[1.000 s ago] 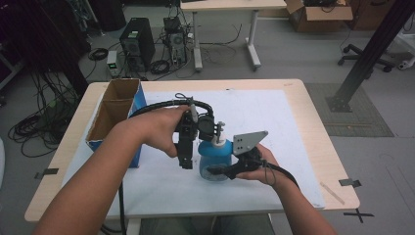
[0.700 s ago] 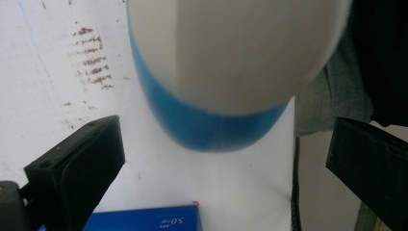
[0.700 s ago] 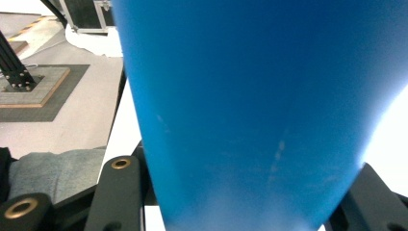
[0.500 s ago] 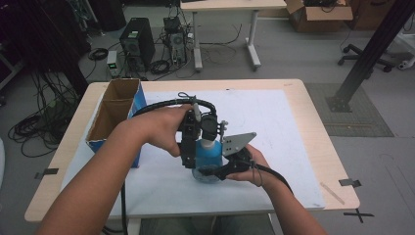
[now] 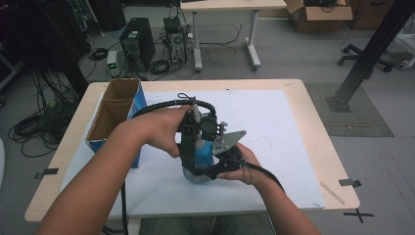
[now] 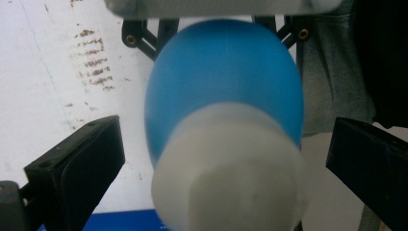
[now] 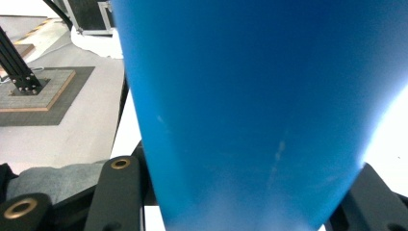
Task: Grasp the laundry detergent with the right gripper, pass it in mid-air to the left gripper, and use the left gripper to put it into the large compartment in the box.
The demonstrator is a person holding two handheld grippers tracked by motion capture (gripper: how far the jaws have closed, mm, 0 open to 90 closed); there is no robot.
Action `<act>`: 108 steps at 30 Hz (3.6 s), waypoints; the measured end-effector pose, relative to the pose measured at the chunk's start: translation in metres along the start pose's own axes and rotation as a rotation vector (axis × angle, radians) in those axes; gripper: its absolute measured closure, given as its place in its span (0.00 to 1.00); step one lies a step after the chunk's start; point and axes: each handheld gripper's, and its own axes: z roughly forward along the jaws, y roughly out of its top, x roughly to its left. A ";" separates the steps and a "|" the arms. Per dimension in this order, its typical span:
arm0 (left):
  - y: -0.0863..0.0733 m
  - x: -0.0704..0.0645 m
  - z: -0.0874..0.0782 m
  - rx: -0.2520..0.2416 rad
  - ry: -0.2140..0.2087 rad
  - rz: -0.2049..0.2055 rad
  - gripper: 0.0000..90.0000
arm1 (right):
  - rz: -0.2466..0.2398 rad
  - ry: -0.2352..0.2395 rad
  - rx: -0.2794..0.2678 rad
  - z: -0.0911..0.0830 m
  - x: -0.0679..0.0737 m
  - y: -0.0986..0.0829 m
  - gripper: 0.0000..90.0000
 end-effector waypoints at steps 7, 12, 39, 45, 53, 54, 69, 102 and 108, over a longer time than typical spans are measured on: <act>-0.002 0.001 0.001 -0.003 -0.003 -0.014 0.00 | 0.005 0.004 0.001 0.004 0.000 0.003 0.51; -0.002 0.001 0.003 0.001 0.007 -0.018 0.00 | 0.003 0.003 -0.004 0.004 0.000 0.004 0.51; -0.003 0.001 0.003 -0.002 0.022 -0.028 0.16 | 0.018 -0.012 -0.018 0.005 -0.001 0.007 0.51; -0.003 0.001 0.003 0.000 0.029 -0.029 0.21 | 0.018 -0.013 -0.019 0.004 -0.002 0.008 0.51; -0.002 0.001 0.002 0.001 0.028 -0.028 0.24 | 0.020 -0.013 -0.018 0.005 -0.001 0.008 0.51; -0.002 0.001 0.002 0.004 0.029 -0.027 0.25 | 0.022 -0.014 -0.020 0.005 -0.001 0.008 0.51; -0.002 -0.001 0.002 0.002 0.039 -0.020 0.33 | 0.026 -0.018 -0.026 0.003 0.000 0.009 0.51; -0.002 -0.004 -0.006 0.010 0.061 -0.003 0.43 | -0.003 -0.044 -0.059 0.002 0.003 0.013 0.49; 0.000 -0.004 -0.010 0.018 0.078 0.003 0.43 | 0.021 -0.038 -0.068 0.000 0.003 0.013 0.38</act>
